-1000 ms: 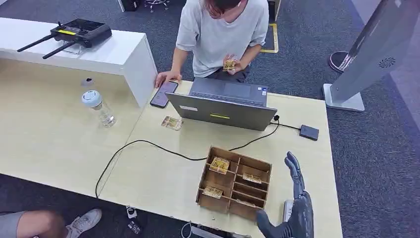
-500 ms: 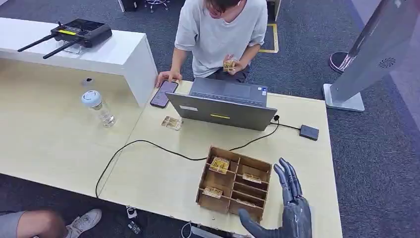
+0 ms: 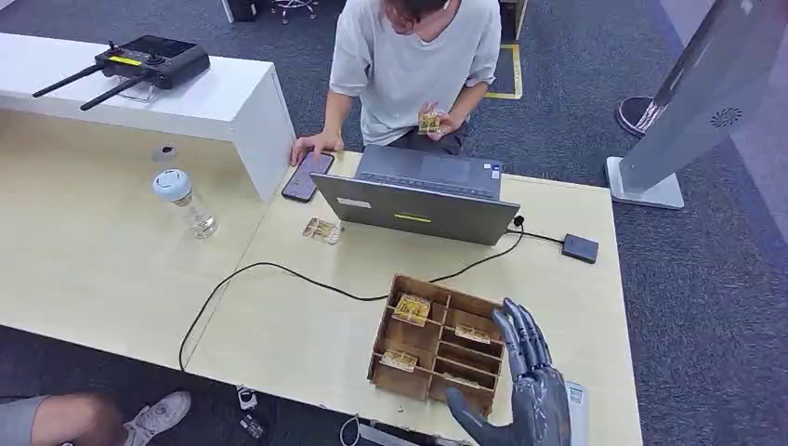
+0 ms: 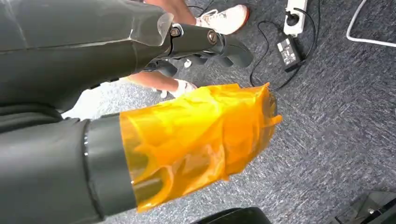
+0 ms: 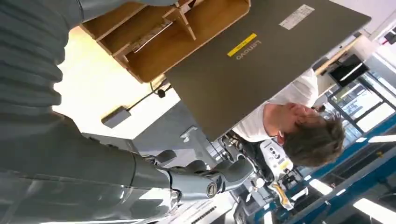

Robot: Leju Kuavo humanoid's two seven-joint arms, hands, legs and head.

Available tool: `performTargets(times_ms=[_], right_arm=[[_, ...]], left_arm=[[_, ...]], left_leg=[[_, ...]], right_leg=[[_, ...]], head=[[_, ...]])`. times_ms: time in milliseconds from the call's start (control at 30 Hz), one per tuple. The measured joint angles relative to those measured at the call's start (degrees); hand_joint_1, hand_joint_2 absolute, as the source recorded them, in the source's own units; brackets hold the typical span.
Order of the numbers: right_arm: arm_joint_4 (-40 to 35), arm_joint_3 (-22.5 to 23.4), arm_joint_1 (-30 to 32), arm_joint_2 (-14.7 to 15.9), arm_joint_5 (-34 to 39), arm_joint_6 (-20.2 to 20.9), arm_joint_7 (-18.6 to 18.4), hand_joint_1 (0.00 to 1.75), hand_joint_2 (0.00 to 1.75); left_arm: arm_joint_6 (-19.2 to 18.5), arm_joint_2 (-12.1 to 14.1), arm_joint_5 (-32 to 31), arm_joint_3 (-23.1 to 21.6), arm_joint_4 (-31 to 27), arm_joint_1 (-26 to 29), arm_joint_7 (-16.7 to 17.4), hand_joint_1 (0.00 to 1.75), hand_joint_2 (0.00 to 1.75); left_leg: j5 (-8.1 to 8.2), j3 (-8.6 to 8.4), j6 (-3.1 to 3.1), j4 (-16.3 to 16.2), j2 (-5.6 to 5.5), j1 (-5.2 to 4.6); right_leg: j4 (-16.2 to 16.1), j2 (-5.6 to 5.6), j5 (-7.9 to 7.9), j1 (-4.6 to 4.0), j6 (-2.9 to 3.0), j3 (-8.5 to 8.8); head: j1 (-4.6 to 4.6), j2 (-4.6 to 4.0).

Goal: Pass the card to the sensor for recognition and then transmit it.

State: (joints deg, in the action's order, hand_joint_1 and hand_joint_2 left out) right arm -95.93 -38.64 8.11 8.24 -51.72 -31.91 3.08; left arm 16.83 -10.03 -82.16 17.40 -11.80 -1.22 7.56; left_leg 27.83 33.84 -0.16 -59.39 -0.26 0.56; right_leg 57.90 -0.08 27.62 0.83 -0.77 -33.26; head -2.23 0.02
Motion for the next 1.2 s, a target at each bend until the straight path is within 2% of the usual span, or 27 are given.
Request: performTargets(times_ms=[300, 800, 1200], right_arm=[[3.8, -0.6, -1.8, -0.1, -1.9, 1.3, -0.7, 0.00, 1.75], [7.8, -0.7, -3.5, -1.7, -3.5, 1.4, -1.9, 0.00, 1.75], [6.9, 2.3, -2.4, -1.9, -7.1, 0.1, -5.9, 0.00, 1.75]], left_arm=[[-0.7, 0.0, -0.9, 0.0, 0.0, -0.1, 0.2, 0.00, 0.00], [-1.1, 0.0, -1.6, -0.2, 0.0, -0.3, 0.7, 0.00, 0.00], [-1.0, 0.0, -1.6, -0.2, 0.0, -0.3, 0.8, 0.00, 0.00]], left_leg=[[0.00, 0.00, 0.00, 0.0, 0.00, 0.00], [0.00, 0.00, 0.00, 0.0, 0.00, 0.00], [0.00, 0.00, 0.00, 0.0, 0.00, 0.00]], right_leg=[[0.0, 0.00, 0.00, 0.00, 0.00, 0.00], [0.0, 0.00, 0.00, 0.00, 0.00, 0.00], [0.0, 0.00, 0.00, 0.00, 0.00, -0.01]], head=[[0.00, 0.00], [0.00, 0.00], [0.00, 0.00]])
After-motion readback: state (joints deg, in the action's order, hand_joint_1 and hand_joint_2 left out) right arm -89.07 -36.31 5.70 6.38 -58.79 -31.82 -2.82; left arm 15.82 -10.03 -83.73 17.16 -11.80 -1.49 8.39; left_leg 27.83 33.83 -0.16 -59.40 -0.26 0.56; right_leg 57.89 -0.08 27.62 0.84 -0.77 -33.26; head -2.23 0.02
